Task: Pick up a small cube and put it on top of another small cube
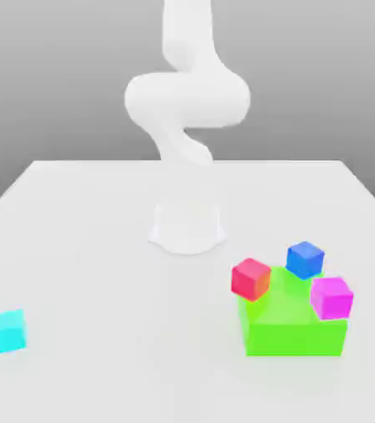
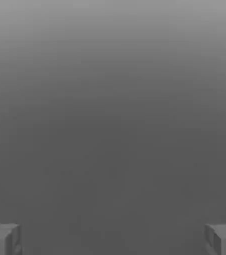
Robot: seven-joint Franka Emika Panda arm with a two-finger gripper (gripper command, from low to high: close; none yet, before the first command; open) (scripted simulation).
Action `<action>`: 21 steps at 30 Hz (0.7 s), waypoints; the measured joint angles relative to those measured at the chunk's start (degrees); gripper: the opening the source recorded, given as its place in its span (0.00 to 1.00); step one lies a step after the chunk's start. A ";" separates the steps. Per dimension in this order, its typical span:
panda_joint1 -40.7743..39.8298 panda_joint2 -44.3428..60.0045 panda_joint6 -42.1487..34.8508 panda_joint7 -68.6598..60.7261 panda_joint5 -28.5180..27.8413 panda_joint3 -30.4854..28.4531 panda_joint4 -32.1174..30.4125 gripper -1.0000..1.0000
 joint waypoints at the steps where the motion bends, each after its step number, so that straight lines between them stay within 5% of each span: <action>1: -0.93 2.25 1.03 1.02 0.22 -0.64 -0.57 0.50; 21: -18.55 44.01 19.89 18.22 6.48 -13.41 -11.10 0.50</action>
